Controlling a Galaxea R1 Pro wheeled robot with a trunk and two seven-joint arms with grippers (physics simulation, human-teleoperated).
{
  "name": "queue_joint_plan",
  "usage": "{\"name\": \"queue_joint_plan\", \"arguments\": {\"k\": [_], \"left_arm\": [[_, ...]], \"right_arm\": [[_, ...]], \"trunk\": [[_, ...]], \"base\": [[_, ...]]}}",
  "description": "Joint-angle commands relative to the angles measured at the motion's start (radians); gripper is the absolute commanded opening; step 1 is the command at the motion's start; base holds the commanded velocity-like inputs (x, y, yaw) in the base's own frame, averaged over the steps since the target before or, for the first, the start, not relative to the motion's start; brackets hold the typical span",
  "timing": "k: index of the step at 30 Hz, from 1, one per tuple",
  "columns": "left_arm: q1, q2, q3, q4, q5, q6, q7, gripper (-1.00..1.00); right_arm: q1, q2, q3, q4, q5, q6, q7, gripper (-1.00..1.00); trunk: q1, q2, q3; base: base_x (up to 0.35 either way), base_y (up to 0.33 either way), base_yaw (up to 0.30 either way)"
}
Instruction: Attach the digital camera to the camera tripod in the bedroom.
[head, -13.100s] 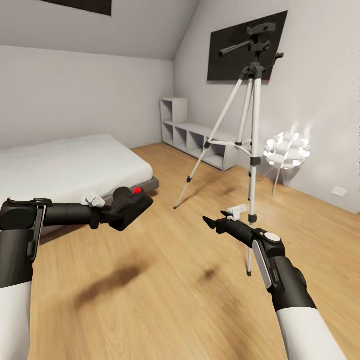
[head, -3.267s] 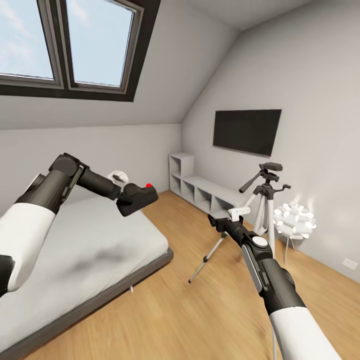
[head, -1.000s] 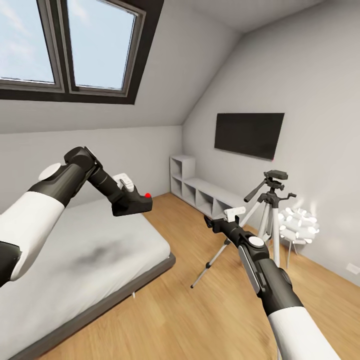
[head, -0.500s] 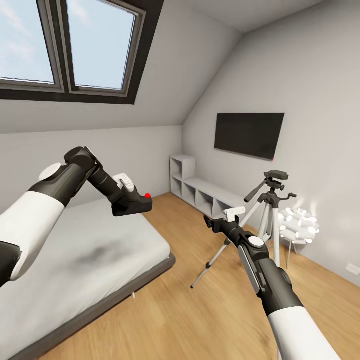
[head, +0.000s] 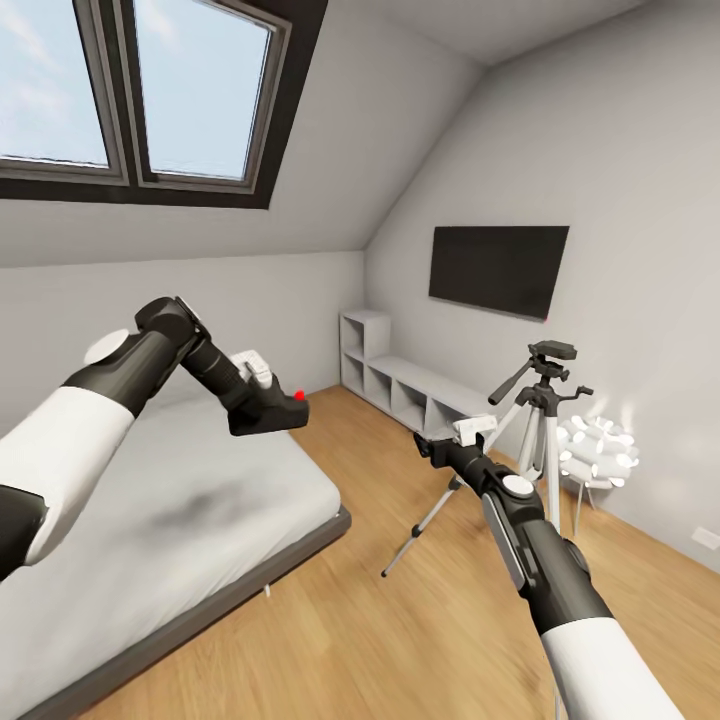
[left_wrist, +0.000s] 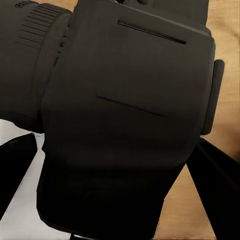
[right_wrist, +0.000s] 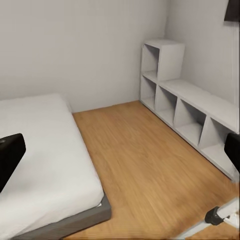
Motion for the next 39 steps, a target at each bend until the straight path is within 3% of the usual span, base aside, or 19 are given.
{"name": "queue_joint_plan", "arguments": {"k": [1, 6, 10, 20, 24, 39], "left_arm": [[0.005, 0.0, -0.008, -0.007, -0.013, 0.005, -0.008, -1.0], [0.034, -0.012, -0.037, -0.035, -0.038, -0.008, -0.005, -1.0], [0.057, -0.032, -0.059, -0.058, -0.057, -0.012, 0.0, -1.0], [0.082, -0.04, -0.115, -0.113, -0.064, -0.016, 0.007, -1.0], [0.083, -0.038, -0.109, -0.115, -0.064, -0.015, 0.007, -1.0], [0.083, -0.019, -0.026, -0.128, -0.065, -0.012, 0.006, -1.0]], "right_arm": [[0.0, -0.005, -0.001, -0.007, -0.001, 0.006, -0.003, 1.0], [-0.001, -0.031, 0.001, -0.018, 0.002, 0.006, -0.004, 1.0], [-0.001, -0.036, 0.003, -0.017, 0.003, 0.006, -0.003, 1.0], [-0.001, -0.037, 0.003, -0.016, 0.004, 0.006, -0.003, 1.0], [-0.001, -0.037, 0.003, -0.016, 0.004, 0.006, -0.003, 1.0], [-0.001, -0.037, 0.003, -0.016, 0.004, 0.006, -0.003, 1.0]], "trunk": [[0.0, -0.001, 0.0], [0.0, -0.001, 0.0], [0.0, -0.001, 0.0], [0.0, -0.001, 0.0], [0.0, -0.001, 0.0], [0.0, -0.001, 0.0]], "base": [[0.0, 0.0, 0.0], [0.0, 0.0, 0.0], [0.0, 0.0, 0.0], [0.0, 0.0, 0.0], [0.0, 0.0, 0.0], [0.0, 0.056, 0.0]]}}
